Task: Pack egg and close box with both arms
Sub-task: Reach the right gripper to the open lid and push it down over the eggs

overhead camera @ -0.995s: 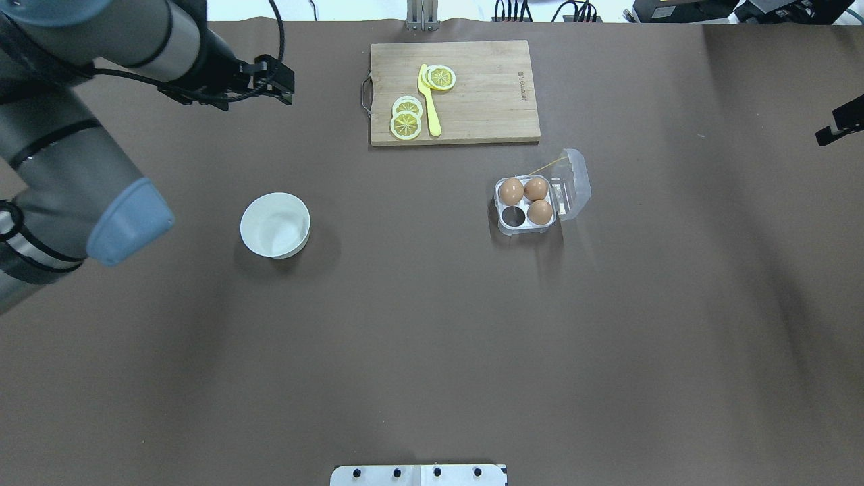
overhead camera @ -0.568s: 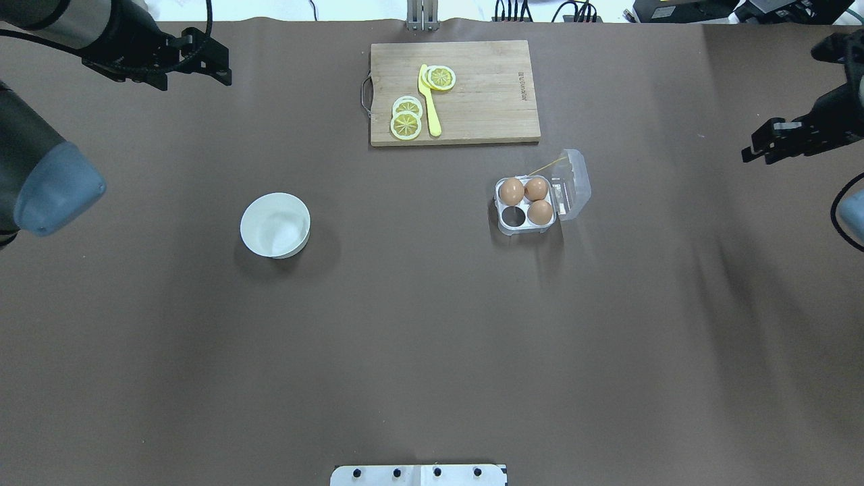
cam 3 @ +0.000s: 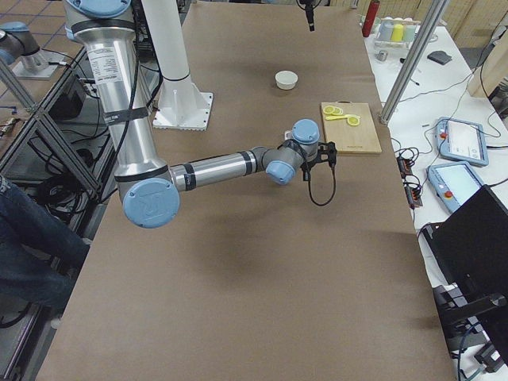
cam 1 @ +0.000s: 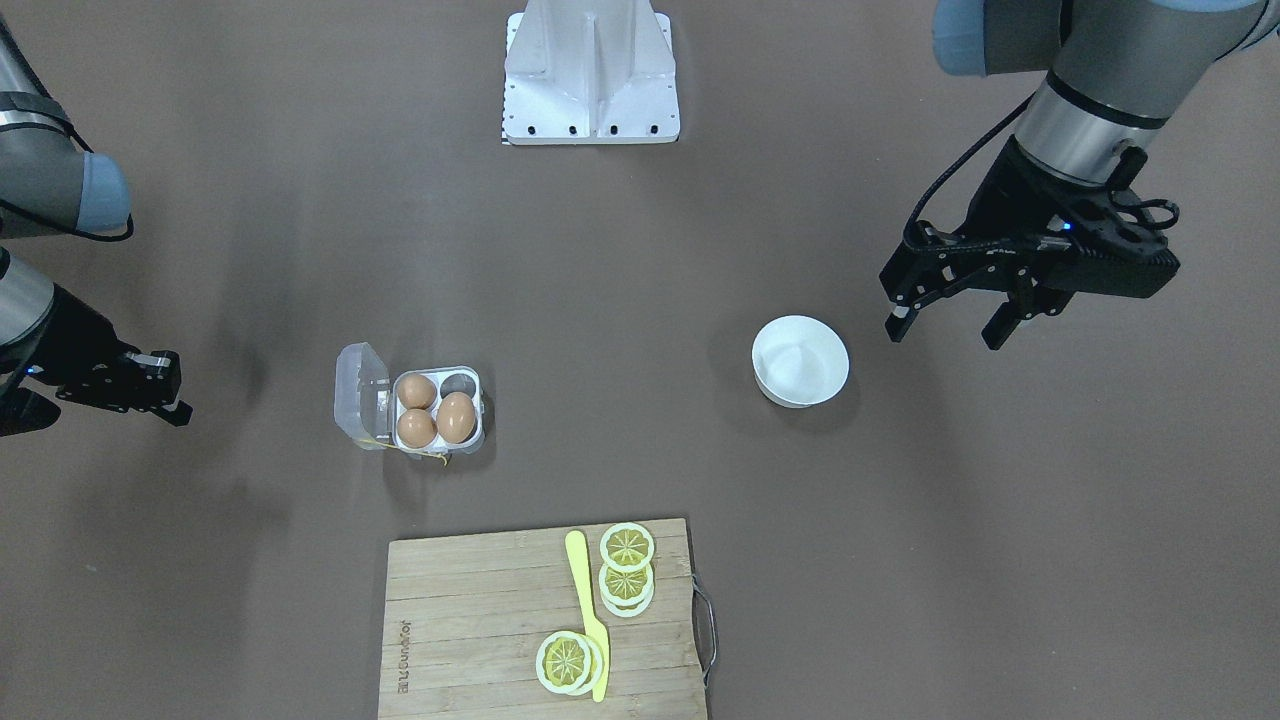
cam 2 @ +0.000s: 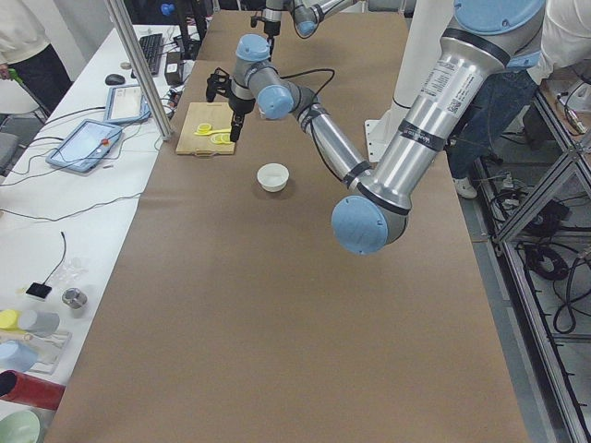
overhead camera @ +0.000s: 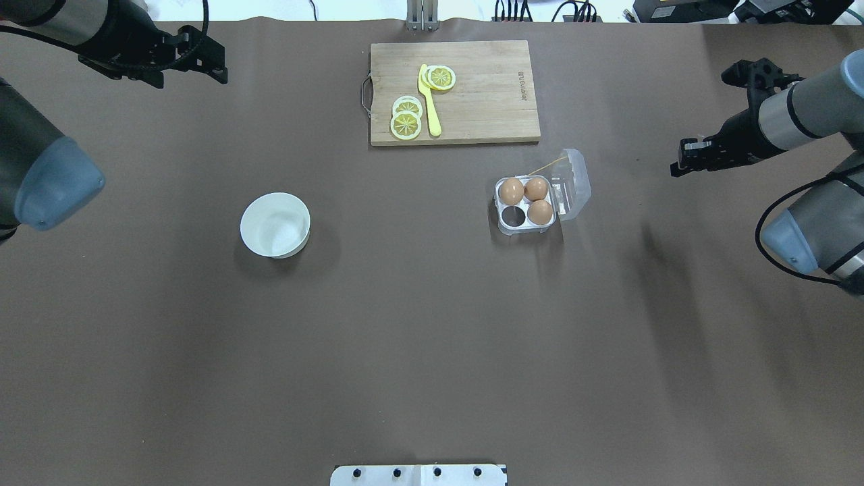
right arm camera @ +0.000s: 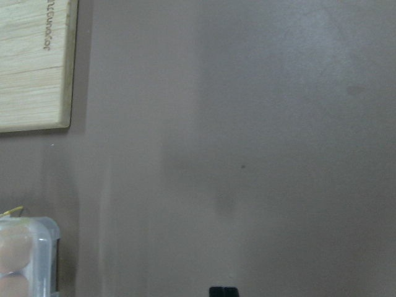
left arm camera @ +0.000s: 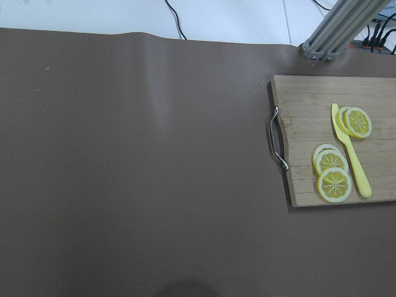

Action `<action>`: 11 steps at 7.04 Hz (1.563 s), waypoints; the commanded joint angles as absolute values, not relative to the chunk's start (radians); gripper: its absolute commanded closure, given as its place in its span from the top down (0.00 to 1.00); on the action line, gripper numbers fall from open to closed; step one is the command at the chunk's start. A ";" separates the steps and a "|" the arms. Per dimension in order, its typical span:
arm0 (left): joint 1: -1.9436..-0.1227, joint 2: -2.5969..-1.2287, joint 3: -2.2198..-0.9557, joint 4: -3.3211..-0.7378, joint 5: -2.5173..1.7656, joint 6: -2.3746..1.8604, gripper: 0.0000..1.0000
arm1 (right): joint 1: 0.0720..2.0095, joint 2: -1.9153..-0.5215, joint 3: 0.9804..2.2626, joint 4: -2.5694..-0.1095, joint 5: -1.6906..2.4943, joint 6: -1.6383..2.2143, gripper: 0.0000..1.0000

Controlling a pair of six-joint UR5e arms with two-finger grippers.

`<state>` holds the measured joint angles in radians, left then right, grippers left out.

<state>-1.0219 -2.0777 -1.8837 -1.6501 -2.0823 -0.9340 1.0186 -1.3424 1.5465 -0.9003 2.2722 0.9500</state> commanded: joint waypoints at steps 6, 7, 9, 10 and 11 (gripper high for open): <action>-1.020 -2.079 -1.864 -1.660 -2.082 -0.931 0.98 | 0.943 -1.221 1.523 -0.897 2.315 1.040 0.00; -1.020 -2.080 -1.864 -1.660 -2.082 -0.931 0.98 | 0.934 -1.207 1.507 -0.897 2.328 1.040 0.00; -1.020 -2.082 -1.865 -1.660 -2.082 -0.931 0.98 | 0.925 -1.169 1.477 -0.897 2.355 1.040 0.00; -1.022 -2.082 -1.864 -1.660 -2.082 -0.931 0.98 | 0.917 -1.148 1.470 -0.897 2.371 1.066 0.00; -1.023 -2.082 -1.864 -1.660 -2.082 -0.930 0.98 | 0.907 -1.117 1.470 -0.897 2.382 1.119 0.00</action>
<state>-1.0215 -2.0814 -1.8642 -1.6598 -2.0816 -0.9308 0.9178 -1.1497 1.4741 -0.8974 2.3668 1.0713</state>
